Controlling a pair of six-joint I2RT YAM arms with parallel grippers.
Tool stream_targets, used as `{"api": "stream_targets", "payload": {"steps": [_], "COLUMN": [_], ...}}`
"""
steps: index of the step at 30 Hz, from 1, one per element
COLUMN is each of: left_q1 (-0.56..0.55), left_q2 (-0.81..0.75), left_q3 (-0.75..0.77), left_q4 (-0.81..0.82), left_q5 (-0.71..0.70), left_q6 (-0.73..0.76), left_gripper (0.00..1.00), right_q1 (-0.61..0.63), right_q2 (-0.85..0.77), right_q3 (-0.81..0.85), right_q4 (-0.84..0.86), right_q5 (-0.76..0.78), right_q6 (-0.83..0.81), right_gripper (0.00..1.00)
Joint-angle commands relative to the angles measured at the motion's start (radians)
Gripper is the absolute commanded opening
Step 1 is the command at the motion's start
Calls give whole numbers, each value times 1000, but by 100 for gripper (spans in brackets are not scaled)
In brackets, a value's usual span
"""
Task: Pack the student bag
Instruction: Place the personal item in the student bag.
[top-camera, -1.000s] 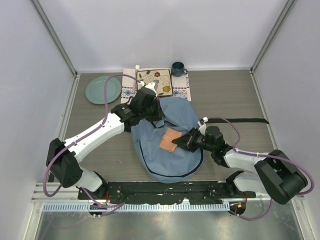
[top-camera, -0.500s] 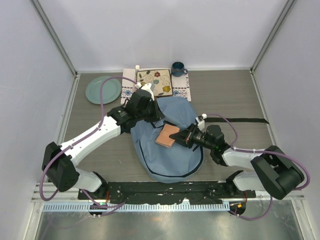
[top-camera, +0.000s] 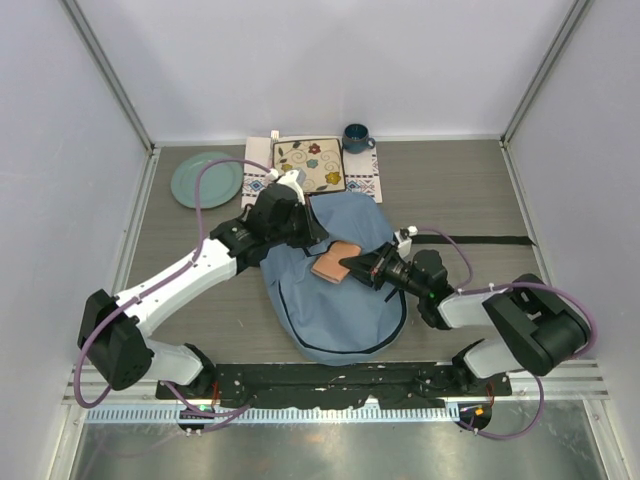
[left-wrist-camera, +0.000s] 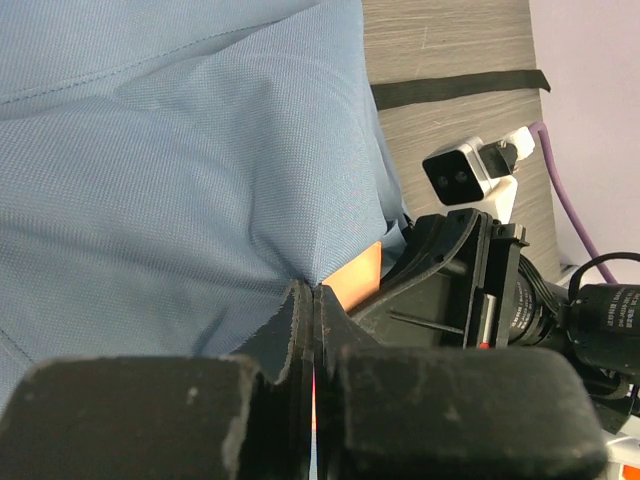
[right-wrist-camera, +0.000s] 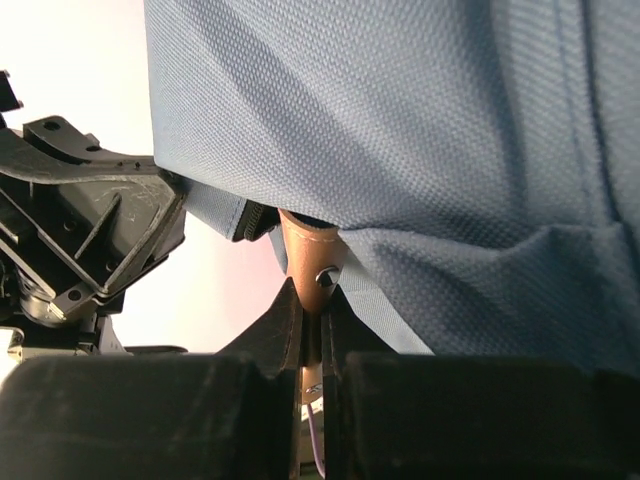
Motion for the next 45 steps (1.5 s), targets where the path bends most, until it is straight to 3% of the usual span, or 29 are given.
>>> {"api": "stream_targets", "payload": {"steps": [1,5,10,20,28,34,39,45], "left_q1": [-10,-12,-12,-12,-10,-10,-12,-10], "left_q2": [-67,-52,-15,-19,-26,-16,-30,-41], "left_q3": [12,9,6,-54,-62,-46,-43,-42], "left_q4": [130,135,169,202,187,198,179,167], "left_q5": [93,99,150,207,190,197,181,179], "left_q6": [-48,-59,-85,-135,-134,-138,-129,-122], "left_gripper": [0,0,0,0,0,0,0,0], "right_q1": [-7,-6,-4,-6,25,190,197,198], "right_q2": [-96,-213,-290,-215,-170,-57,14,26], "right_q3": [-31,-68,-30,-47,-30,-5,30,111], "right_q4": [-56,-75,-101,121,138,166,221,143], "right_q5": [213,324,339,416,431,522,530,595], "right_q6": [4,-54,-152,-172,-208,-238,-227,-257], "right_gripper": [1,1,1,1,1,1,1,1]}}
